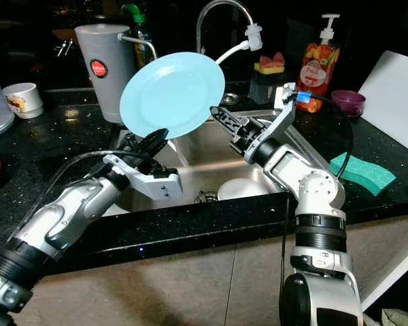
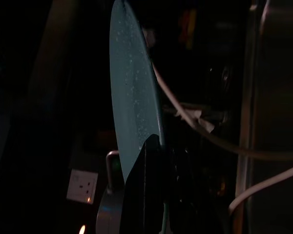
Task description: Kitchen organization
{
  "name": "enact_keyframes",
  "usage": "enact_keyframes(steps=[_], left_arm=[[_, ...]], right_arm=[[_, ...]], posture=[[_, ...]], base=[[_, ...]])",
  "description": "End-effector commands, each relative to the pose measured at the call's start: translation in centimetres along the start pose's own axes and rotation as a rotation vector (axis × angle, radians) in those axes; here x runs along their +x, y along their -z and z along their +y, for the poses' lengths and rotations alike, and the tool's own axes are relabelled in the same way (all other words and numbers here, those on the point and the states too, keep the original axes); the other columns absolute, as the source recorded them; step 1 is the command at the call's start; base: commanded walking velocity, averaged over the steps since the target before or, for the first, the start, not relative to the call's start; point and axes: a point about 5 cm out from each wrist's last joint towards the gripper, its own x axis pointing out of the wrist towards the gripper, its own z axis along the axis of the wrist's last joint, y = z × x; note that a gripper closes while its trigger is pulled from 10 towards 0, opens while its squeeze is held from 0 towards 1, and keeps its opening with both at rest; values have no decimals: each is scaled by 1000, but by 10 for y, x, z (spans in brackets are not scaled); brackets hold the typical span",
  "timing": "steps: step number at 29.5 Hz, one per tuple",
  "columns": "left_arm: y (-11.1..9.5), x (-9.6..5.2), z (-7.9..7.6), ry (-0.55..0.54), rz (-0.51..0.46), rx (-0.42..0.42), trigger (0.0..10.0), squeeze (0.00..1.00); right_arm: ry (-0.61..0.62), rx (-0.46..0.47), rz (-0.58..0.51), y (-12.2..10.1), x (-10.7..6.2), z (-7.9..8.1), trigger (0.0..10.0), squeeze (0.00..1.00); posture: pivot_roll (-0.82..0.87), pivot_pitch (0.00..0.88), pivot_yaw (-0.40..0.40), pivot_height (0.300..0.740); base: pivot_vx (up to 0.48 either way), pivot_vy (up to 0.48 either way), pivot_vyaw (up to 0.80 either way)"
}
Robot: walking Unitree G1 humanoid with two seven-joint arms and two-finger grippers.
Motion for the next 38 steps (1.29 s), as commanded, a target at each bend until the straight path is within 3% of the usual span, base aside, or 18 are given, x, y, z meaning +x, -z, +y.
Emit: enact_keyframes(steps=[1, 11, 12, 13, 26, 27, 30, 31, 32, 34, 35, 38], left_arm=[[-11, 1, -4, 9, -46, -7, 10000, 0], [-22, 1, -6, 15, -124, -10, 10000, 0], [-23, 1, -6, 18, -132, -9, 10000, 0], [-23, 0, -7, 20, -135, -8, 10000, 0], [-24, -1, -10, 32, -147, -8, 10000, 0], [-24, -1, -10, 31, -147, -20, 10000, 1000], [-24, 0, -9, 27, -140, -41, 10000, 1000], [-24, 0, -9, 26, -133, -47, 10000, 1000], [-24, 0, -10, 40, -120, -58, 10000, 914], [-24, 0, -10, 40, -120, -58, 10000, 914], [-24, 0, -11, 43, -111, -72, 10000, 0], [-23, -3, -12, 48, -94, -117, 10000, 0]], right_arm=[[-7, -17, -7, -3, 1, 2, 10000, 0], [-9, -12, -3, -2, 2, 2, 10000, 0], [-9, -12, -3, -2, 2, 2, 4314, 0], [-6, -12, -5, -2, 2, 2, 0, 0], [10, -11, -15, 0, 2, -1, 0, 0], [17, -11, -14, 0, 2, -2, 0, 0], [31, -13, -13, 1, 3, -3, 0, 0], [39, -16, -13, 2, 3, -4, 3137, 0], [68, -45, -15, 3, 2, -7, 10000, 0], [68, -45, -15, 3, 2, -7, 10000, 0], [91, -57, -25, 2, 1, -11, 10000, 0], [153, -78, -56, 0, -3, -21, 10000, 0]], posture=[[142, 112, -32, 740], [145, 110, -33, 740], [145, 110, -33, 740], [145, 110, -33, 740], [145, 114, -34, 740], [145, 114, -34, 740], [145, 114, -34, 740], [145, 114, -34, 740], [146, 113, -35, 740], [146, 113, -35, 740], [146, 113, -35, 740], [150, 113, -35, 740]], base=[[0, 0, 0], [0, 0, 0], [0, 0, 0], [0, 0, 0], [0, 0, 0], [0, 0, 0], [0, 0, 0], [0, 0, 0], [0, 0, 0], [0, 0, 0], [0, 0, 0], [0, 0, 0]])
